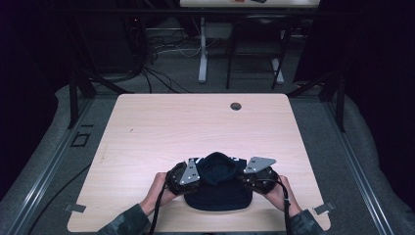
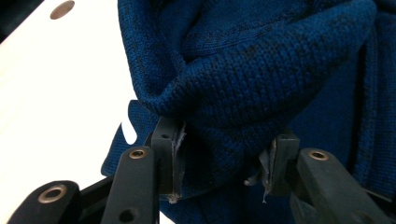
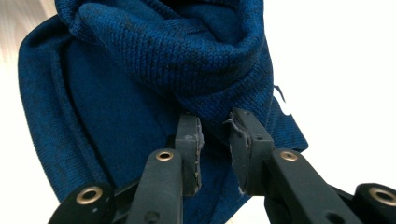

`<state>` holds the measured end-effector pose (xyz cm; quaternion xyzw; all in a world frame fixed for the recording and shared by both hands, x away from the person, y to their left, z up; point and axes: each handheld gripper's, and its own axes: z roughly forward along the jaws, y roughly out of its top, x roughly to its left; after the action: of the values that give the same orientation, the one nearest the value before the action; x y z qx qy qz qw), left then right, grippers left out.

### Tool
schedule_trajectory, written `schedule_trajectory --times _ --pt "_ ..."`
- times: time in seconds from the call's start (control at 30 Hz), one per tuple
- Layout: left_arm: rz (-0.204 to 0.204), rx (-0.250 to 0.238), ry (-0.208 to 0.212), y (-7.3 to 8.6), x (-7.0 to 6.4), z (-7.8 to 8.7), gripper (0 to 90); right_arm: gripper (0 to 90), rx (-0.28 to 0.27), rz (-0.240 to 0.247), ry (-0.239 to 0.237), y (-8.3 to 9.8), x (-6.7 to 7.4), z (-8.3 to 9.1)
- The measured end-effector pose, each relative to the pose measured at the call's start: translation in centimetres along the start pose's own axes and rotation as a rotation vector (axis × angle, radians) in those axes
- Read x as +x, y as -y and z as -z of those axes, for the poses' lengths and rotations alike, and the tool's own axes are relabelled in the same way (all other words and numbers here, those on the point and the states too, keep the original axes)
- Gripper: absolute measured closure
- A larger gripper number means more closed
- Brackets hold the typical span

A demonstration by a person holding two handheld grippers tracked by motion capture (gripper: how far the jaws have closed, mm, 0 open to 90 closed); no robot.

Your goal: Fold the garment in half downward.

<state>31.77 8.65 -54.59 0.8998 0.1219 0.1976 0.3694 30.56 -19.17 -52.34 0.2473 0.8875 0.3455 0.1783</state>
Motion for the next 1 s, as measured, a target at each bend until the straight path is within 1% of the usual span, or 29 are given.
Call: schedule_trajectory --times 0.07,0.1,0.13,0.17,0.2,0.23,0.27,0.3,0.33,0.37,0.43,0.5,0.57,0.6,0.63,0.7,0.73,0.77,0.8,0.83,0.87,0.9,0.97,1.0 --pt "0.007 0.009 0.015 0.1 -0.1 0.1 56.7 72.5 0.010 -0.001 -0.009 0.1 0.1 0.0" --pt "0.016 0.015 0.030 0.2 -0.1 0.1 56.1 72.3 0.018 0.011 -0.010 0.2 0.1 0.0" --pt "0.026 0.020 0.037 0.2 -0.2 0.1 54.7 72.0 0.014 0.005 -0.013 0.3 0.2 -0.1" --pt "0.033 0.023 0.045 0.3 -0.2 0.2 53.3 71.8 0.020 0.010 -0.018 0.3 0.2 0.0" --pt "0.037 0.026 0.050 0.4 -0.3 0.3 51.8 71.6 0.019 0.003 -0.014 0.4 0.3 0.0" --pt "0.037 0.026 0.050 0.4 -0.3 0.3 50.1 71.6 0.019 0.003 -0.014 0.4 0.3 0.0" --pt "0.042 0.039 0.057 0.5 -0.4 0.4 47.0 71.4 0.028 0.003 -0.020 0.6 0.2 0.0" --pt "0.052 0.043 0.057 0.5 -0.5 0.5 43.9 71.3 0.026 -0.001 -0.018 0.7 0.3 0.1" --pt "0.052 0.043 0.057 0.5 -0.5 0.5 41.5 71.1 0.034 -0.002 -0.023 0.8 0.3 0.1" --pt "0.064 0.046 0.066 0.6 -0.5 0.9 39.1 70.8 0.037 -0.004 -0.023 0.9 0.3 0.1" --pt "0.072 0.047 0.062 0.8 -0.4 1.3 35.6 70.3 0.045 -0.007 -0.023 1.1 0.2 0.2" --pt "0.077 0.047 0.064 0.9 -0.4 1.6 33.9 70.2 0.046 -0.010 -0.020 1.2 0.2 0.3" --pt "0.084 0.043 0.063 1.0 -0.3 2.2 33.4 69.8 0.049 -0.017 -0.019 1.4 0.0 0.5" --pt "0.089 0.039 0.056 1.2 -0.2 2.9 32.9 69.4 0.055 -0.022 -0.015 1.6 -0.2 1.0" --pt "0.089 0.039 0.056 1.2 -0.2 2.9 32.8 69.4 0.055 -0.022 -0.015 1.6 -0.2 1.0" --pt "0.098 0.031 0.045 1.3 0.0 3.6 32.9 68.4 0.041 -0.042 0.007 1.9 -0.6 1.8" --pt "0.114 0.022 0.041 1.3 0.3 4.2 32.9 68.1 0.035 -0.058 0.022 1.9 -0.7 2.0" --pt "0.114 0.022 0.041 1.3 0.3 4.2 33.1 68.1 0.035 -0.058 0.022 1.9 -0.7 2.0" --pt "0.118 0.012 0.010 1.1 0.7 4.5 33.3 66.5 0.010 -0.079 0.033 1.7 -1.1 2.4" --pt "0.124 0.010 -0.009 0.9 1.0 4.5 33.5 66.0 -0.004 -0.095 0.039 1.6 -1.3 2.5" --pt "0.131 0.006 -0.019 0.7 1.3 4.4 33.6 65.1 -0.023 -0.111 0.041 1.3 -1.4 2.4" --pt "0.135 -0.002 -0.028 0.4 1.6 4.2 33.6 64.0 -0.036 -0.117 0.043 1.0 -1.4 2.3" --pt "0.143 -0.008 -0.050 -0.1 2.0 3.4 33.8 61.2 -0.060 -0.135 0.049 0.1 -1.4 1.9" --pt "0.145 -0.009 -0.054 -0.4 2.2 2.9 33.8 60.0 -0.073 -0.144 0.055 -0.4 -1.4 1.6"
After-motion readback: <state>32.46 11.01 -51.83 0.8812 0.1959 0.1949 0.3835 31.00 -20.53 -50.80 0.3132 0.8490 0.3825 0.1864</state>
